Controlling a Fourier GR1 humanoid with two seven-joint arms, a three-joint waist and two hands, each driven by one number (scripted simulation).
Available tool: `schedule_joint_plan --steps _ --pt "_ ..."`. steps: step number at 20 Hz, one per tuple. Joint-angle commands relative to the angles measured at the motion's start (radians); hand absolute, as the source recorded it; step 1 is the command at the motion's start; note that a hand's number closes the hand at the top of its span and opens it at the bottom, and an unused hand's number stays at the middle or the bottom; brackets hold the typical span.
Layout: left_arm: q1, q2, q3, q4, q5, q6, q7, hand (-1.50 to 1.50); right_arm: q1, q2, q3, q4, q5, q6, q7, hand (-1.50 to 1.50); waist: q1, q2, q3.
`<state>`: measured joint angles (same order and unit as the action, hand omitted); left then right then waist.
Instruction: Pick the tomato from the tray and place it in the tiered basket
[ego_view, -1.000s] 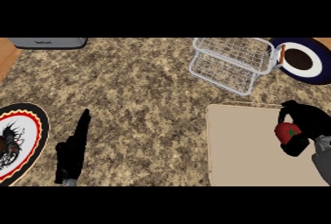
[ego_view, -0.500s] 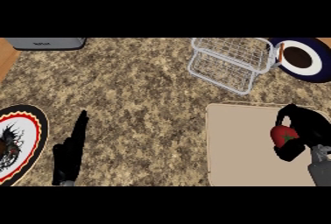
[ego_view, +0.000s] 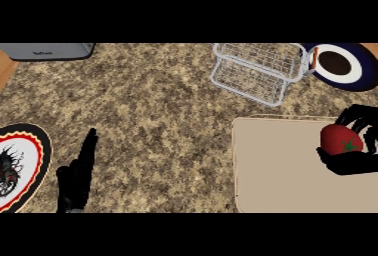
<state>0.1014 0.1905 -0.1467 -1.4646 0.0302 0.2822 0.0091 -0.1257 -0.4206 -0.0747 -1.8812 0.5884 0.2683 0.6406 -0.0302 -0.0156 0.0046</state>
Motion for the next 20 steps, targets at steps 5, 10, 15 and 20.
schedule_joint_plan --steps 5,10,15,20 --pt "0.043 -0.006 0.0 0.019 0.019 -0.026 0.022 0.0 -0.116 -0.118 -0.234 -0.355 -0.164 0.103 0.157 1.5 0.009 0.007 -0.006" --pt "-0.008 -0.022 -0.005 0.08 -0.011 -0.02 0.004 0.0 -0.357 -0.212 -0.253 -0.373 -0.286 0.229 0.406 1.5 0.028 0.013 -0.007" --pt "-0.022 -0.02 0.012 0.07 0.007 -0.051 0.003 0.0 -0.497 -0.264 -0.217 -0.213 -0.266 0.208 0.426 1.5 0.039 0.016 -0.007" --pt "-0.019 -0.022 0.0 0.043 -0.014 -0.049 0.024 0.0 -0.61 -0.208 -0.083 -0.081 -0.144 0.12 0.443 1.5 0.048 0.017 -0.006"
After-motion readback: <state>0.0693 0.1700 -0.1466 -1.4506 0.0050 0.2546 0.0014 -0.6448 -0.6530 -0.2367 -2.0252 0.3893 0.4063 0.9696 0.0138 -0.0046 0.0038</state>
